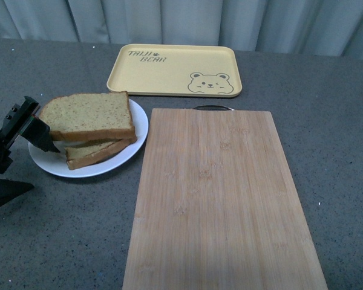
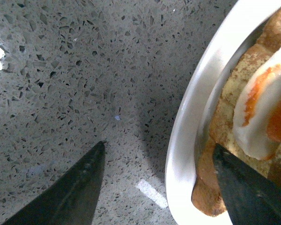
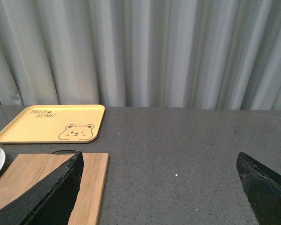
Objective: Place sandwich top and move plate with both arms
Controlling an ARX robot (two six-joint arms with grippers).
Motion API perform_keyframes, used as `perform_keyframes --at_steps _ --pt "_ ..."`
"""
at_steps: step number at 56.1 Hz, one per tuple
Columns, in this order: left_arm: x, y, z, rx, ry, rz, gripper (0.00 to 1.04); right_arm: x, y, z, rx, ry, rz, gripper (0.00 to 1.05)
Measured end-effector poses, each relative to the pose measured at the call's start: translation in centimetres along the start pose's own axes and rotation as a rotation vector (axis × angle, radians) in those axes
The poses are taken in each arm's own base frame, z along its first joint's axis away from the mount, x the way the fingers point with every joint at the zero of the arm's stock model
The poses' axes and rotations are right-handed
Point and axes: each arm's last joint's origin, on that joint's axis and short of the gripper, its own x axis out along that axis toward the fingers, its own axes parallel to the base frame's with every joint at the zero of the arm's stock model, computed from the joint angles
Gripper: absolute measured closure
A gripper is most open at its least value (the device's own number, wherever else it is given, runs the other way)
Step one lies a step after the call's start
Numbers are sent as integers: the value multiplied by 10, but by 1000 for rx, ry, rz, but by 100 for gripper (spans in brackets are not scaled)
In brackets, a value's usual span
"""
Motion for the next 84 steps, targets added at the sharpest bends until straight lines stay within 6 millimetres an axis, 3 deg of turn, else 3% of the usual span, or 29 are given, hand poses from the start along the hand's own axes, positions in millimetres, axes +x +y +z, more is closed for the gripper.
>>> perform_keyframes --at_steps 12,24,37,47,57,67,73,84 --pt "8 -3 4 -26 4 -25 71 0 0 0 0 0 0 9" --pt "6 -3 7 -11 0 -133 100 0 0 0 0 0 0 9" --pt "0 15 0 -37 -15 -207 100 0 0 0 0 0 0 9" --pt "-8 36 -12 -119 -88 -403 101 0 0 0 0 0 0 9" --pt "-14 33 -12 -156 -134 -577 101 0 0 0 0 0 0 9" --pt "-17 10 -7 -125 -138 -731 101 0 0 0 0 0 0 9" --pt "-7 -10 -5 -116 -122 -713 101 0 0 0 0 0 0 9" --pt "26 -66 2 -90 -93 -676 101 0 0 0 0 0 0 9"
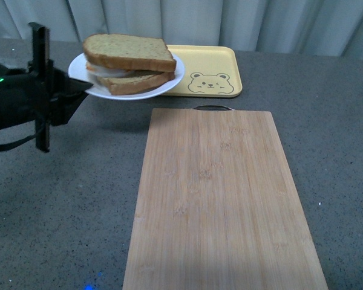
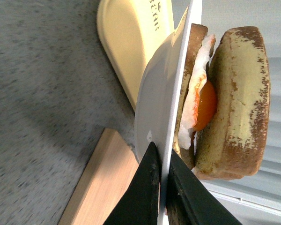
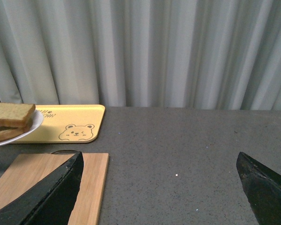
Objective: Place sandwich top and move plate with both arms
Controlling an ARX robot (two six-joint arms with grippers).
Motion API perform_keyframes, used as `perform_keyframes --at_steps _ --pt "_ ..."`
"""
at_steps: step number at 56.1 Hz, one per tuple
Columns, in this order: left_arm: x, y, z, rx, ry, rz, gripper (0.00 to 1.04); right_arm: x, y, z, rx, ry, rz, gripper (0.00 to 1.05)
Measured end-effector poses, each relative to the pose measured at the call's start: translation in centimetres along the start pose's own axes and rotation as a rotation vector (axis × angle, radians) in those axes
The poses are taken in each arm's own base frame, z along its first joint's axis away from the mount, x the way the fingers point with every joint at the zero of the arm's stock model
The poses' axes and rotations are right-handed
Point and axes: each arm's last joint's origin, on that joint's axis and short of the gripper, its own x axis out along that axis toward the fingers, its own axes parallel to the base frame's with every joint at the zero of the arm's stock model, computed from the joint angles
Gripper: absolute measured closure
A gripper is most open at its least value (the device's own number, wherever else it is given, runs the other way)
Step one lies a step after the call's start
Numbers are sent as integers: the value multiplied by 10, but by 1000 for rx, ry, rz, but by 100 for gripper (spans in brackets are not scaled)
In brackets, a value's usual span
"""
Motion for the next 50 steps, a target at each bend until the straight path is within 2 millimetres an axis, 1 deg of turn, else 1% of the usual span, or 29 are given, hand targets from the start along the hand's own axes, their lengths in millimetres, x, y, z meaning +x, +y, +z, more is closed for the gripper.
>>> perform_keyframes --at_steps 8,9,12,18,22,29,37,41,45,46,50 --pt "45 -20 2 21 31 24 101 0 0 0 0 0 0 9" --pt "55 -24 2 22 40 35 101 0 0 0 0 0 0 9" --pt "72 -30 2 22 43 54 101 0 0 0 0 0 0 9" --pt "101 -40 2 30 62 74 101 0 0 0 0 0 0 9" --pt "116 -46 4 38 67 92 101 0 0 0 0 0 0 9" --pt "130 -50 8 39 60 108 101 0 0 0 0 0 0 9" --pt "144 -47 10 36 76 140 101 0 0 0 0 0 0 9" --pt "149 -45 11 33 83 159 101 0 0 0 0 0 0 9" --pt "149 -44 11 43 86 178 101 0 0 0 0 0 0 9" --pt "149 -44 11 42 87 181 100 0 0 0 0 0 0 9" --pt "149 -44 11 47 89 186 89 0 0 0 0 0 0 9"
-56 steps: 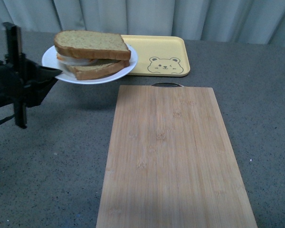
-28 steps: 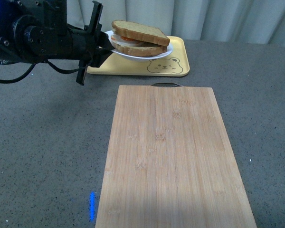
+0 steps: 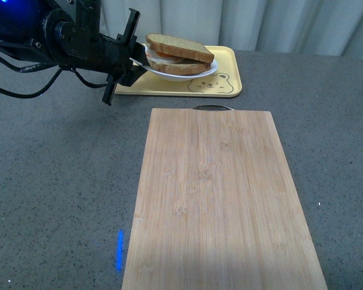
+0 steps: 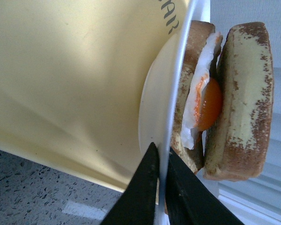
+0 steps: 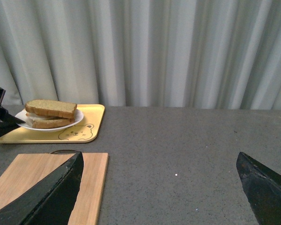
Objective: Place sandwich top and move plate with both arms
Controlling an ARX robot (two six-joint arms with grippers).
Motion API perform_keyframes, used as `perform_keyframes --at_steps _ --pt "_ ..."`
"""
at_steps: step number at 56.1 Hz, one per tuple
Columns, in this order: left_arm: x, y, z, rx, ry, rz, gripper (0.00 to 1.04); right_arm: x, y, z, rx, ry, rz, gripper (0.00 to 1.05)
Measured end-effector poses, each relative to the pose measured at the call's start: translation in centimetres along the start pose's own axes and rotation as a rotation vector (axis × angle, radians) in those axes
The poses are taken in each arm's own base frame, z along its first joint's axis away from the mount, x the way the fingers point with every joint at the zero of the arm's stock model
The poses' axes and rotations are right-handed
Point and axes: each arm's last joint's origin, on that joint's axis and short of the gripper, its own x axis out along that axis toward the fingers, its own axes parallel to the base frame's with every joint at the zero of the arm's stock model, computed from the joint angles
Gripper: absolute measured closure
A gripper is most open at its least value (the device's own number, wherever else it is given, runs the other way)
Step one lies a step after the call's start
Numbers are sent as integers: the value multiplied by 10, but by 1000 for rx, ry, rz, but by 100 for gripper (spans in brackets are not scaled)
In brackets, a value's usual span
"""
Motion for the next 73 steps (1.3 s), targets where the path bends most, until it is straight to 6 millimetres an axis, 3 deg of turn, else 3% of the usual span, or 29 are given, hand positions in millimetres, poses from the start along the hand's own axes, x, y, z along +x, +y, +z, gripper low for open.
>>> perform_keyframes --at_steps 8,15,21,28,32,36,40,46,51,60,73 --pt "-9 5 -5 2 8 -3 60 0 0 0 0 0 0 9" --pt "-20 11 -6 1 5 5 42 0 0 0 0 0 0 9" --pt "-44 9 -8 20 -10 2 21 0 0 0 0 0 0 9" --pt "-74 9 -10 39 -62 48 5 0 0 0 0 0 0 9" --pt "-81 13 -11 144 -174 32 11 0 0 0 0 0 0 9" --pt "-96 22 -14 454 -448 -21 24 0 0 0 0 0 1 9" --pt "-133 34 -25 830 -624 -20 42 0 0 0 0 0 0 9" --pt "-179 26 -31 1051 -723 -12 61 0 0 0 0 0 0 9" --pt "-206 26 -37 1121 -747 0 76 0 0 0 0 0 0 9" --pt "-240 45 -53 1158 -704 50 101 0 0 0 0 0 0 9" --pt "-286 52 -67 1175 -714 38 101 0 0 0 0 0 0 9"
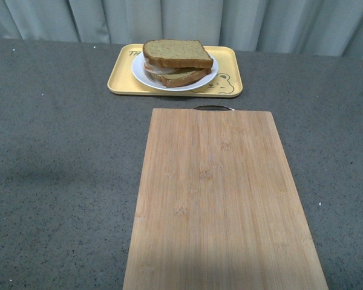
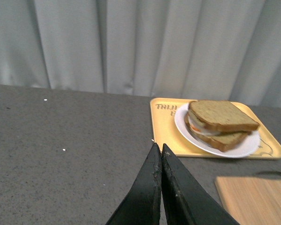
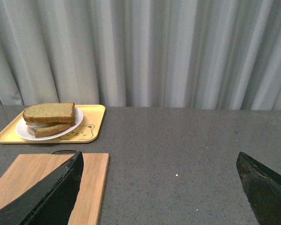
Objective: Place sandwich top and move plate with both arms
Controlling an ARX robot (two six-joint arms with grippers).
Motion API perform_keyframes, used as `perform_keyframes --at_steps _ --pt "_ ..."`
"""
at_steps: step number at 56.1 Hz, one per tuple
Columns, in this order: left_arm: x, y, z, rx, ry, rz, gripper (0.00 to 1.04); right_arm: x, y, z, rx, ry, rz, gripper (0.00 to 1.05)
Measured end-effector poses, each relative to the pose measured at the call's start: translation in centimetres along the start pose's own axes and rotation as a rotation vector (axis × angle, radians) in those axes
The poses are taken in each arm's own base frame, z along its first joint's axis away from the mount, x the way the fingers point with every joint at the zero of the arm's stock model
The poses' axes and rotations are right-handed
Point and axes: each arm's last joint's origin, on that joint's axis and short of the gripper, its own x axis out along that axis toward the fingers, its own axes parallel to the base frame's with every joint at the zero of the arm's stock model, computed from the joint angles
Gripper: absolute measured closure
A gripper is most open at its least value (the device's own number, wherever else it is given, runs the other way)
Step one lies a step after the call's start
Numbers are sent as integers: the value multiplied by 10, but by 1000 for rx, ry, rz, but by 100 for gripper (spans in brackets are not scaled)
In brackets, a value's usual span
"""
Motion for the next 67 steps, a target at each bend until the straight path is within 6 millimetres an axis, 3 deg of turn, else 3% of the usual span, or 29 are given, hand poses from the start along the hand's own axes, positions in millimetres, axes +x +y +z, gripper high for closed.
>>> perform_keyframes --at_steps 15,35,67 --pt "-41 8 7 4 7 12 101 0 0 0 0 0 0 9" --pt "-79 7 20 10 6 10 101 0 0 0 0 0 0 9" --pt "-115 7 27 10 -17 9 101 0 0 0 0 0 0 9"
